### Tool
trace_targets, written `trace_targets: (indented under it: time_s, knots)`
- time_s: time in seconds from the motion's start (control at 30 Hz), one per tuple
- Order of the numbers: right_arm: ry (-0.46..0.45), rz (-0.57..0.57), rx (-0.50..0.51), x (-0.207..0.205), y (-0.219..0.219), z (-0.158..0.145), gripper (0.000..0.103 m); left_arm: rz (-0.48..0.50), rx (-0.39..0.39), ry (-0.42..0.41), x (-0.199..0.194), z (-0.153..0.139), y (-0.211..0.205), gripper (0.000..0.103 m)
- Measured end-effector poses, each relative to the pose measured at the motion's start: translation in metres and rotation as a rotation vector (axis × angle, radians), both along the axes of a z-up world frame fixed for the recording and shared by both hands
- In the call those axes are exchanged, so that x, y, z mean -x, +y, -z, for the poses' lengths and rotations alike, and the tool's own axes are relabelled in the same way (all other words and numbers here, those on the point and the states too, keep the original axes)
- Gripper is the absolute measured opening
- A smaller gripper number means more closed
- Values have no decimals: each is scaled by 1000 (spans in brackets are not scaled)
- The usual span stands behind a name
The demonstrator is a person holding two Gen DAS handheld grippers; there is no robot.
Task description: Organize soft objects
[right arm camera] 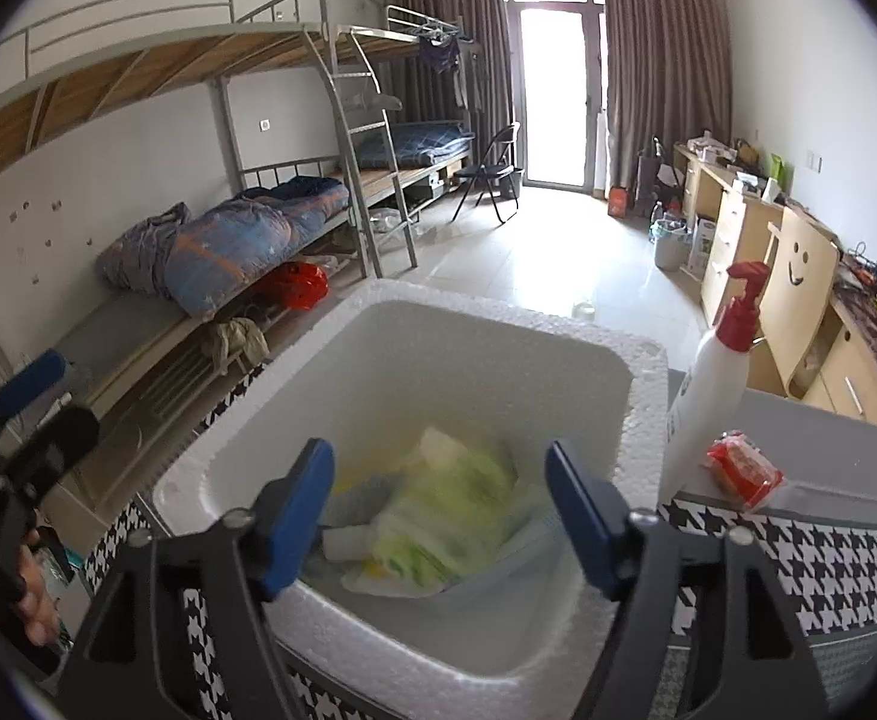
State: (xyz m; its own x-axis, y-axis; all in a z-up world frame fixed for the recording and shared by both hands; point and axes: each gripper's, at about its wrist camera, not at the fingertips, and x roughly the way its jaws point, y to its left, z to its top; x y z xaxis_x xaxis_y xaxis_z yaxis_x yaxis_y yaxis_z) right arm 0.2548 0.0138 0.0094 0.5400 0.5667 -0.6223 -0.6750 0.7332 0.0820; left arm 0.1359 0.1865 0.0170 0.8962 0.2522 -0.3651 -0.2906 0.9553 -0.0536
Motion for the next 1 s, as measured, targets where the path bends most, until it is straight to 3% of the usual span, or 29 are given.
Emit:
trace_targets:
  time_s: [0.37, 0.57, 0.7, 1.0]
  knots:
    - [-49, 23, -38, 19, -19, -18, 80, 14, -5, -16, 10, -7, -5, 102]
    - [-89, 37, -59, 35, -32, -26, 87, 26, -15, -38, 23, -13, -14, 102]
    - [-107, 48, -90, 43, -39, -30, 100, 37, -20, -40, 28, -15, -19, 102]
    - [-129, 62, -124, 57, -57, -37, 100, 65, -28, -51, 38, -23, -32, 102]
